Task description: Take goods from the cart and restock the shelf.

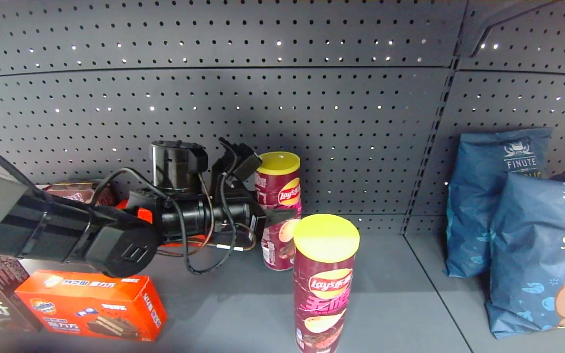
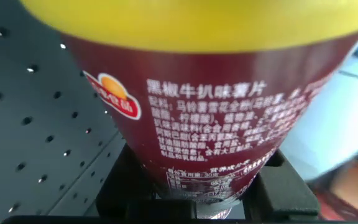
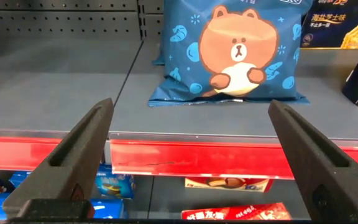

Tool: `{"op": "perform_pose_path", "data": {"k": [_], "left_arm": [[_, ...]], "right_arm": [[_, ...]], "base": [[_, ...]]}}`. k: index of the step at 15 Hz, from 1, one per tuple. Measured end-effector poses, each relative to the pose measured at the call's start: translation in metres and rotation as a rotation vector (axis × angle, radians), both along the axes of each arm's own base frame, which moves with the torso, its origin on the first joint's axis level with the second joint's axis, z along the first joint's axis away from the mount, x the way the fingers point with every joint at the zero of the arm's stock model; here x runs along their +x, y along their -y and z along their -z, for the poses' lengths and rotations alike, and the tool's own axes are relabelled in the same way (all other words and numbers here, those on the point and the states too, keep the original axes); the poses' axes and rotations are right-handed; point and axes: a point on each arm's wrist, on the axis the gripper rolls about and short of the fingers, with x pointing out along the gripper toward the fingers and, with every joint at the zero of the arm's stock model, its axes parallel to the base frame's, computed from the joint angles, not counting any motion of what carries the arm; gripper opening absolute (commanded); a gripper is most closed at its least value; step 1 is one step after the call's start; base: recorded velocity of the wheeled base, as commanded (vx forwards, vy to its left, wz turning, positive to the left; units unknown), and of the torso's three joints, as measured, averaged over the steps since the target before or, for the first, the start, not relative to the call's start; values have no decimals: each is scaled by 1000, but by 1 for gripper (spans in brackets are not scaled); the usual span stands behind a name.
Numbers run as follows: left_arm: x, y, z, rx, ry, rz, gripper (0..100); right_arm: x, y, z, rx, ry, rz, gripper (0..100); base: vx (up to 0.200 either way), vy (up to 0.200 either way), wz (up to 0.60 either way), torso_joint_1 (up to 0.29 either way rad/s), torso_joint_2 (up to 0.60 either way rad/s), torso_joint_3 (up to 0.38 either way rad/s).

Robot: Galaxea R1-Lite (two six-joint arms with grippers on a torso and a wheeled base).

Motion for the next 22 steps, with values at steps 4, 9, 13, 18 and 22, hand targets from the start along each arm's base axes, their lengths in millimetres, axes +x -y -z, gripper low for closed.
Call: {"op": "perform_pose_path", "data": {"k": [4,9,13,18,22], "left_arm": [[13,6,13,2,-16,32,0],[25,3,10,-13,37,131,0],[30,6,11,-28,50,180,0],[41,4,6,-65,72,281,0],[45,0,7,-55,86,280,0]], "right_arm": [[0,0,0,0,0,0,100],[0,0,0,0,0,0,100],[0,0,0,0,0,0,100],[0,0,0,0,0,0,100],[0,0,0,0,-1,0,100]], "base": [[0,0,0,0,0,0],[0,0,0,0,0,0],[0,0,0,0,0,0],[0,0,0,0,0,0],[0,0,0,0,0,0]]}}
